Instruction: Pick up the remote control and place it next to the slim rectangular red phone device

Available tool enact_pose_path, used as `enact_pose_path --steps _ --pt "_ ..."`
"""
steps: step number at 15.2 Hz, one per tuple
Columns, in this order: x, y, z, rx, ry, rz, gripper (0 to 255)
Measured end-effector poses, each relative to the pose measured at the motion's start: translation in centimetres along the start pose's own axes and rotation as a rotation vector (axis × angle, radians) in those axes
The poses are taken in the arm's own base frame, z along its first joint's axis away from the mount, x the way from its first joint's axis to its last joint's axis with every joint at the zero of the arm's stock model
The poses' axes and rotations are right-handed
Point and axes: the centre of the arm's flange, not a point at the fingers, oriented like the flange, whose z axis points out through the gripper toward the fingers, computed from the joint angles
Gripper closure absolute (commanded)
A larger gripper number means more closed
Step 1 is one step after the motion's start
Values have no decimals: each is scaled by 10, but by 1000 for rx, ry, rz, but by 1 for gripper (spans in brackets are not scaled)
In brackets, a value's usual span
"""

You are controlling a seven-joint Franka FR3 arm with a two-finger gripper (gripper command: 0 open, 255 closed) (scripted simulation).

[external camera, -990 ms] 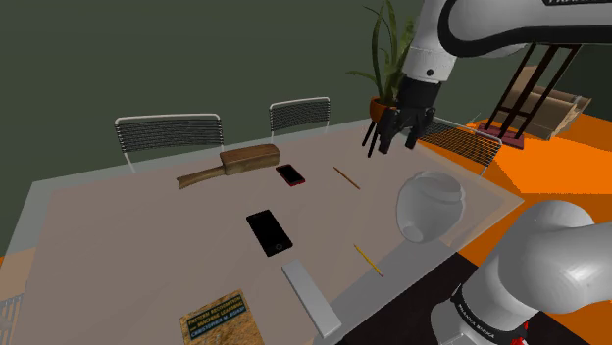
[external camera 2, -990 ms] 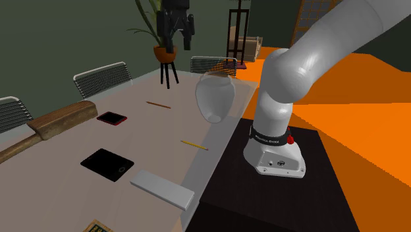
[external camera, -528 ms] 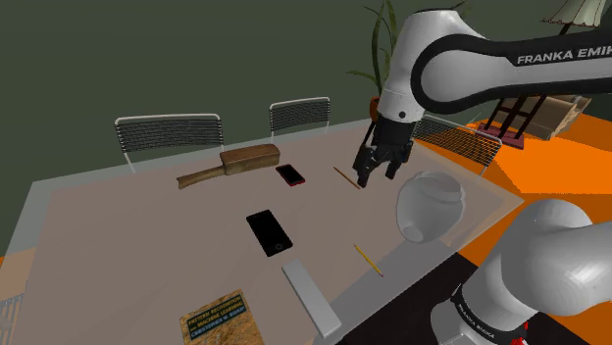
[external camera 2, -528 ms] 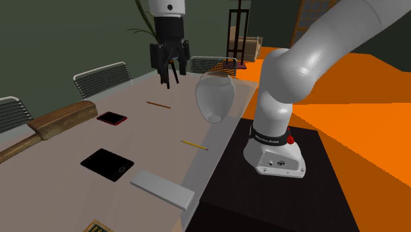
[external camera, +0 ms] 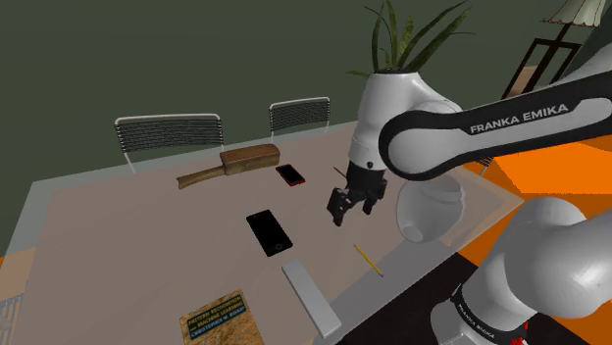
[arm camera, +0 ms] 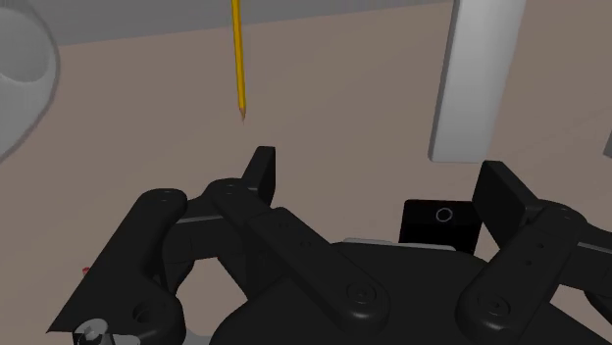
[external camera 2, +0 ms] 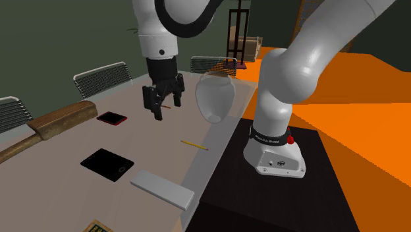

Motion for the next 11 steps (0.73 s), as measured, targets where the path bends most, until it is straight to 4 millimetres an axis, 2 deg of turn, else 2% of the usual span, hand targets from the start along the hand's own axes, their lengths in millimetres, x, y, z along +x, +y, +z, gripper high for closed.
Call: enact_pose_path --steps 11 --pt "-18 -85 120 -29 5 -14 0"
